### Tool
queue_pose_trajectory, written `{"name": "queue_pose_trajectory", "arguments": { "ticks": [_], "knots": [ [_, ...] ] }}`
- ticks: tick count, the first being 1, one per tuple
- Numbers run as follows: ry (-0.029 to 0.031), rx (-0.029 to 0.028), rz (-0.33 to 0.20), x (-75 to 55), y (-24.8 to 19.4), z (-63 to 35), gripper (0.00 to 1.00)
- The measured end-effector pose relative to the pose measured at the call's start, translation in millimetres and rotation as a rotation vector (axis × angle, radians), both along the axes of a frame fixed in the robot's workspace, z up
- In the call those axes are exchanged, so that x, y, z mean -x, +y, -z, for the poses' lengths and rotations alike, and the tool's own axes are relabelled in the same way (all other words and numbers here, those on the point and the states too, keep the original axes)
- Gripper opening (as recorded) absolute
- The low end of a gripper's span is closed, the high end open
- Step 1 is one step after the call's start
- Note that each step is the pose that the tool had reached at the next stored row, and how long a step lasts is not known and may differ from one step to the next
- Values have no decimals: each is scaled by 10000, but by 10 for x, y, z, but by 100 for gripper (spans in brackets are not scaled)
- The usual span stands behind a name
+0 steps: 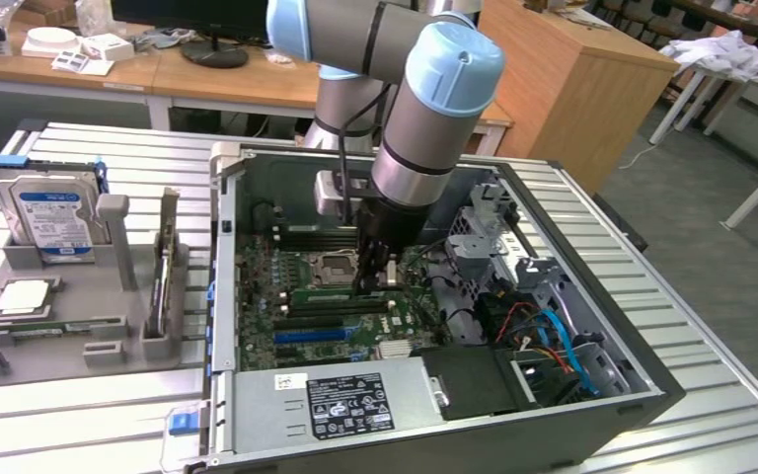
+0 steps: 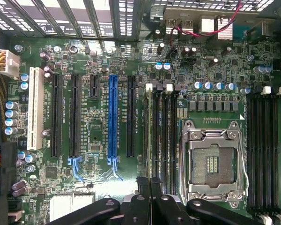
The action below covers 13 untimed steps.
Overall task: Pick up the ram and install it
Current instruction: 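Insert the ram into the slot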
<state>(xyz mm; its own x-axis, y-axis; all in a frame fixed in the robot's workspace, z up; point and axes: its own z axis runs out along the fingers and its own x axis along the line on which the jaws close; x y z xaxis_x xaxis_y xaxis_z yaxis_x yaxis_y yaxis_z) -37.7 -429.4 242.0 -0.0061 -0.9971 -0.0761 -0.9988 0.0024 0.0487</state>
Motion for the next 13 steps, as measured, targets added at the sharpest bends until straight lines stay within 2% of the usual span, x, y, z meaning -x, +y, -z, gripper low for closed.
{"name": "queue_pose_trajectory", "arguments": {
  "ticks": [13],
  "knots": [
    [-4,0,1,-3,0,29,12]
  ]
}}
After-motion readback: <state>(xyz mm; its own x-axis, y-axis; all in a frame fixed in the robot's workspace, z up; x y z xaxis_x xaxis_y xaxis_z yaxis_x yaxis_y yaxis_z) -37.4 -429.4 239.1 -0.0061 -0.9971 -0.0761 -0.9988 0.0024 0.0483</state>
